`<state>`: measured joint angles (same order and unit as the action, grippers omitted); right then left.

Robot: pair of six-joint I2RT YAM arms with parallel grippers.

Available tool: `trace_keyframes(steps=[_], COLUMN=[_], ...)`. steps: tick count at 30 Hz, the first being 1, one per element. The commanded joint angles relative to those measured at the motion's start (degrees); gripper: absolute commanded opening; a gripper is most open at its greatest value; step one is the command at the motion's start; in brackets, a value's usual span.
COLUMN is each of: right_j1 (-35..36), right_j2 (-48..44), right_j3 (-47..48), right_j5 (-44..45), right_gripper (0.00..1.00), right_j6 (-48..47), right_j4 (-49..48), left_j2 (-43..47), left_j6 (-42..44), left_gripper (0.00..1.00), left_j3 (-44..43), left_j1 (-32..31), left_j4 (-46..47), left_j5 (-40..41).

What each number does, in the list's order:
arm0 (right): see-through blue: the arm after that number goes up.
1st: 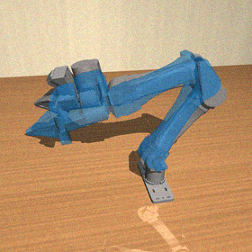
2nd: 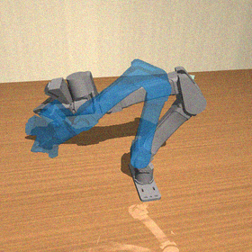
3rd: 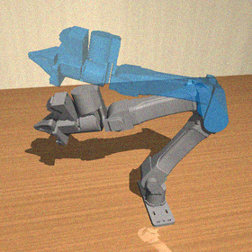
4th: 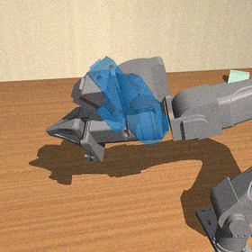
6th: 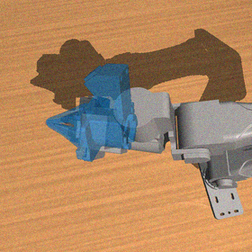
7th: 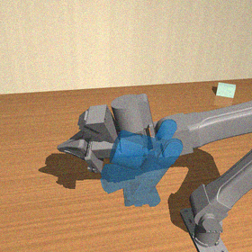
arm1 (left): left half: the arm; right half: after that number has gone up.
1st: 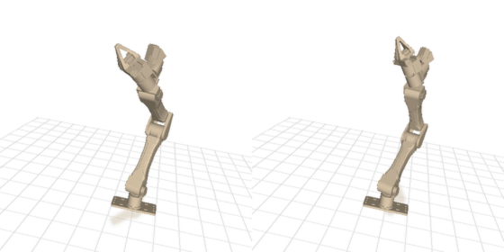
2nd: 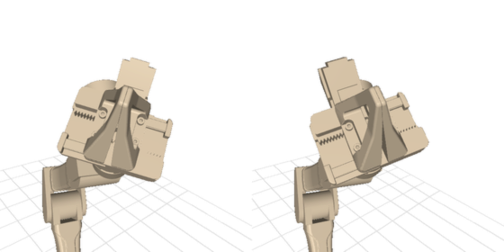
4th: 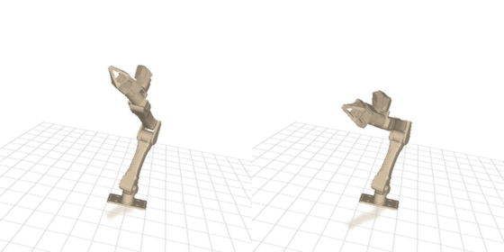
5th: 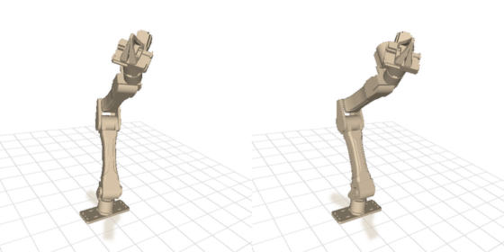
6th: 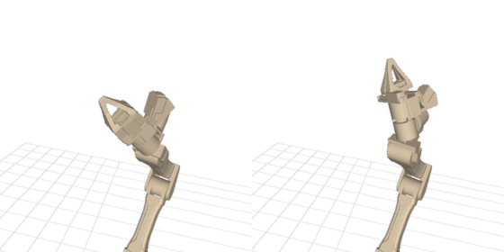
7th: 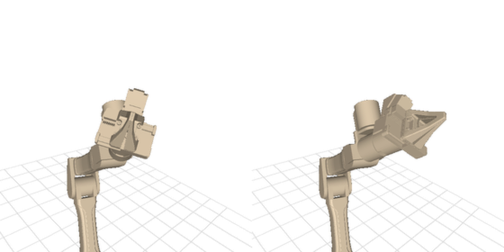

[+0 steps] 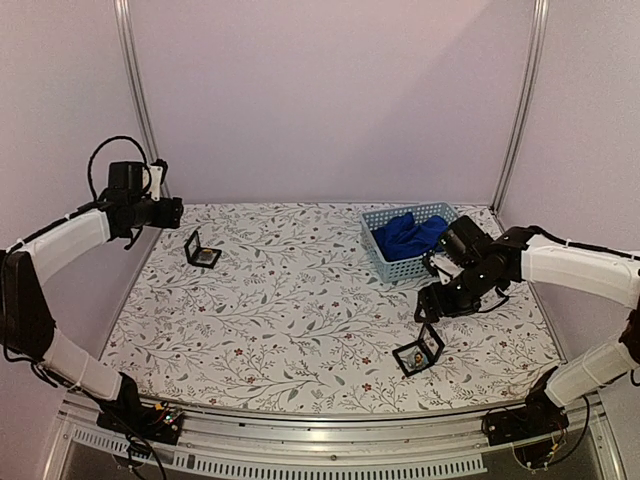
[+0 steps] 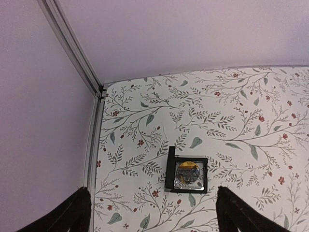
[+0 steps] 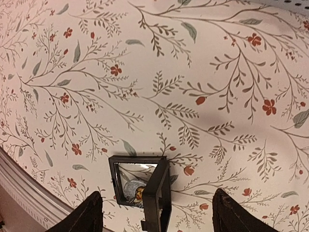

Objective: Pin the brooch onto the clothing
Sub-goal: Move the brooch box to the center of the board.

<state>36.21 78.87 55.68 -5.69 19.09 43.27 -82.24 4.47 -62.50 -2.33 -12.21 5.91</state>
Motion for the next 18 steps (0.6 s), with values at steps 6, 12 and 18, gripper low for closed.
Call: trace_keyframes(steps=[6, 12, 18], right_j1=[6.24, 6.23, 6.21], right_j2=[3.02, 4.36, 6.67], right_j3=[-1.36, -2.12, -0.46], right_j5=[4.50, 8.26, 9.17], right_gripper=[0.59, 0.37, 0.20], right_j6=[9.72, 10.13, 9.10], right_j4=[5.91, 4.44, 4.20], left_j2=[3.31, 2.99, 3.28], left_j6=[-1.60, -2.00, -2.12], left_gripper=[0.89, 0.89, 0.89], left_j3=[3.88, 4.01, 3.87], left_j1=[-1.84, -1.88, -1.89], left_j4=[0.61, 1.11, 0.87], left_j5=[-3.51, -5.47, -7.31])
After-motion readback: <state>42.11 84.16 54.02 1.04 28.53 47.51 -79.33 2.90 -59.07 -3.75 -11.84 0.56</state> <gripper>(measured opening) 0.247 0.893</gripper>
